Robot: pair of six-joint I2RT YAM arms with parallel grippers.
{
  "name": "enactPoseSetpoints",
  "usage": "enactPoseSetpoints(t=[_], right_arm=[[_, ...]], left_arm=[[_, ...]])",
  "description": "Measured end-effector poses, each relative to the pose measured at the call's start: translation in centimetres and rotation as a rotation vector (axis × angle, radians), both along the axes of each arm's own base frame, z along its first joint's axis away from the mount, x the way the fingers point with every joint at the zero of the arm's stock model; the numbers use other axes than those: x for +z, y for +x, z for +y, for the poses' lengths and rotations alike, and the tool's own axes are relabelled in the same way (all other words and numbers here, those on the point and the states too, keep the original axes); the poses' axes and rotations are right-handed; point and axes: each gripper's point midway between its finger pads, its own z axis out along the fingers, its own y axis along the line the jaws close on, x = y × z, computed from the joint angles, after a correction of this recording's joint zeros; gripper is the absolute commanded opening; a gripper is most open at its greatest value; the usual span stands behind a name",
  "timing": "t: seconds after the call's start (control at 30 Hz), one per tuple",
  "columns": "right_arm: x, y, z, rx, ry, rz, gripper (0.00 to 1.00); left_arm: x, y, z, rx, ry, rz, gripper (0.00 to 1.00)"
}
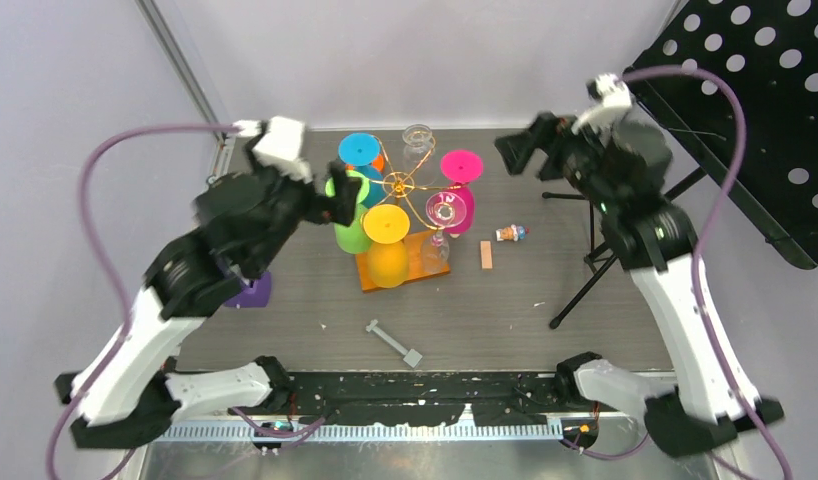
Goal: Place the wine glass upside down on the wine glass rack
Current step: Reset both arms
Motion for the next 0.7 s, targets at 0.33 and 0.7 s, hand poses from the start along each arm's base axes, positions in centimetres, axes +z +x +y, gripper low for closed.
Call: enactPoseSetpoints(t=[0.33,0.7], right_arm=[[-6.7,-8.6,-6.1,-0.164,0.026,-0.122,0.95],[-20.9,-10.4,-7.1,-0.198,-0.032,0.129,0.95]], left_arm=[[-6.2,-6.2,9.7,0.102,-0.232,-0.085,1.0],[-17.5,-7.9,12.0,0.186,-0.327,0.056,1.0]])
